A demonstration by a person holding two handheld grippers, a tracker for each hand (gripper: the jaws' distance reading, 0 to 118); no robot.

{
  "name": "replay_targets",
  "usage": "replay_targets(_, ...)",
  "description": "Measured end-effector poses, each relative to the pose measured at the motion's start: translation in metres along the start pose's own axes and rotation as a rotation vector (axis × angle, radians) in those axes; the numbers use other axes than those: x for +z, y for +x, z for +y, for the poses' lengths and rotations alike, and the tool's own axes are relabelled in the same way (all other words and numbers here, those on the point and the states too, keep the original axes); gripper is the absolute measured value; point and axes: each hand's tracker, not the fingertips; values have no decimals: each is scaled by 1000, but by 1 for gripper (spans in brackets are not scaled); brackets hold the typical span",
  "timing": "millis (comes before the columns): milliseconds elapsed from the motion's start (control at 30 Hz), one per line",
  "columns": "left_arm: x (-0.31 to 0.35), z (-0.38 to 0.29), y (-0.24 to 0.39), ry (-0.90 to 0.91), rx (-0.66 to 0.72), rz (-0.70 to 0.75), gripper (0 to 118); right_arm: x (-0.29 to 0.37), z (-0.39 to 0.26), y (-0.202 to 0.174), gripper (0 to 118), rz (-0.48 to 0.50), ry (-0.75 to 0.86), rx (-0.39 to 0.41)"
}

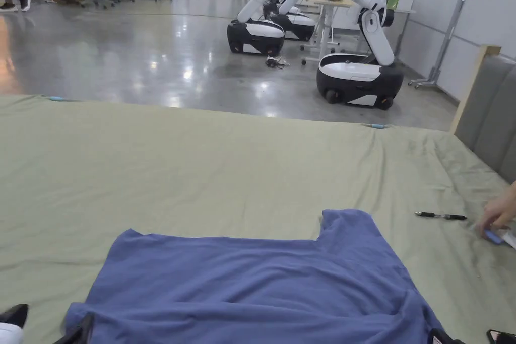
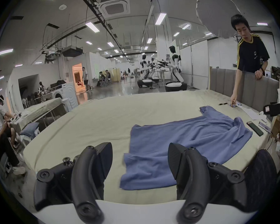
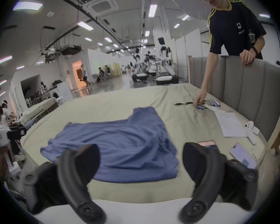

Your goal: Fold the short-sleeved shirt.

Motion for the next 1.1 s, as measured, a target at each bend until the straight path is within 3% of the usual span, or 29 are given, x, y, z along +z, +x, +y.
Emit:
replay_targets(33, -2, -1, 4, -31, 14, -45, 51, -1, -3, -3, 67, 12, 8, -10)
replay_targets(67, -8, -5, 8, -74, -5, -81, 11, -4, -5, -6, 31, 26, -2, -25)
replay_targets(100, -11, -6, 14, -99, -34, -48, 4, -10, -7, -9, 1, 19, -13, -25)
replay_targets(133, -11, -9, 19, -80, -77, -6, 4, -11, -10, -13, 1, 1, -9, -18)
replay_targets(200, -17, -15, 17, -102, -43, -83, 4, -13, -12, -15, 1, 46, -31, -8)
replay_targets(500, -59, -8, 6, -153, -65, -72, 4, -15, -18, -25, 1, 74, -66, 25)
replay_targets(667, -141, 14, -20, -226, -71, -44, 4, -11, -19, -31, 1, 74, -95, 32)
replay_targets(800, -228, 31, -45, -383, 90, -65, 4, -2, -20, -27, 1, 90, -96, -3)
replay_targets(967, -321, 41, -57, -532, 129, -16, 4, -2, -25, -26, 1, 61, -116, -7)
replay_targets(1000, -333, 43, -59, -531, 148, 10, 10, -3, -25, -26, 1, 58, -120, -7)
replay_targets(1067, -350, 48, -53, -534, 103, -2, 63, -2, -26, -27, 1, 47, -127, -10)
replay_targets(1100, -355, 49, -51, -534, 75, 21, 77, -2, -27, -27, 1, 41, -128, -11)
